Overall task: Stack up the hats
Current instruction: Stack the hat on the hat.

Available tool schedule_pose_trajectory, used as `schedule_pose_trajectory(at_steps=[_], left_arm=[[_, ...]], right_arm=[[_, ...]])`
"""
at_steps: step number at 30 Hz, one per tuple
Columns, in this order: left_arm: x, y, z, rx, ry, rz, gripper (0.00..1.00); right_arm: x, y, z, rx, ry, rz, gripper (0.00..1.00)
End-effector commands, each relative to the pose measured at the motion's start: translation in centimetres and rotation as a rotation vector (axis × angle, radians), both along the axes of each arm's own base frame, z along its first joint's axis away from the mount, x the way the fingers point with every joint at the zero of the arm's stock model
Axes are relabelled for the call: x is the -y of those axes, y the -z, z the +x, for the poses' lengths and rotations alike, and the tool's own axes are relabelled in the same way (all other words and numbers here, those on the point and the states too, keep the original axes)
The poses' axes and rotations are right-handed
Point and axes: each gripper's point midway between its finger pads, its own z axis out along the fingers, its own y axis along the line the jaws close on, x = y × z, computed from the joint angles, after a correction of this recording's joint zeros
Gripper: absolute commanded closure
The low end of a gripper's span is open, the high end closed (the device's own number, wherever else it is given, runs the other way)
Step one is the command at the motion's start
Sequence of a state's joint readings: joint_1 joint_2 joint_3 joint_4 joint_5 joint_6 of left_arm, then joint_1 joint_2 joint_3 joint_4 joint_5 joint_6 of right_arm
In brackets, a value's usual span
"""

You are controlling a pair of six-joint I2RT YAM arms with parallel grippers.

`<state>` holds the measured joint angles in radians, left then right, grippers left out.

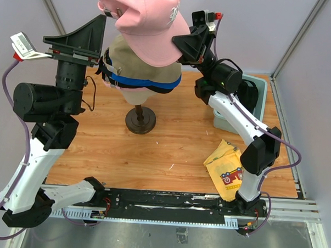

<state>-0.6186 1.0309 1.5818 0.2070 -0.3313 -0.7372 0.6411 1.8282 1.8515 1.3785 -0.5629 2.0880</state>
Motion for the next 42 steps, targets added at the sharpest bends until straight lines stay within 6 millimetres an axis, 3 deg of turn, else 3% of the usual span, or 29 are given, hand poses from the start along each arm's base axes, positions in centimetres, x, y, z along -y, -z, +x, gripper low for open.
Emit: schedule_pose_trajectory(at_steps=[1,6,17,26,35,42], left_arm=[[-1.1,-1.1,-1.4,0.016,0.052,-0.113,0.00],[-1.8,-1.2,-1.7,0.037,0.088,-0.216,0.00],[-0.5,-3.1,-1.8,0.089,0.252,-0.303,0.00],[-1.3,-3.0,-1.6,0.109,0.301,-0.379,0.01],[-2.0,-2.5,-1.4,0.143,0.310,-0.405,0.23],[-2.2,-1.9,-1.1,0.166,0.354,-0.409,0.56]], right_arm=[[3.8,-2.7,-4.2,0.009,-0.174,0.082,0.99],[3.9,-2.5,-5.0,0.010,-0.188,0.084,0.99],[2.9,-2.6,-6.8,0.023,-0.240,0.075,0.99],[2.3,-1.9,-7.2,0.007,-0.273,0.071,0.99],[1.7,-0.7,-6.8,-0.021,-0.285,0.058,0.99],[1.3,0.2,-6.0,-0.042,-0.283,0.048,0.99]])
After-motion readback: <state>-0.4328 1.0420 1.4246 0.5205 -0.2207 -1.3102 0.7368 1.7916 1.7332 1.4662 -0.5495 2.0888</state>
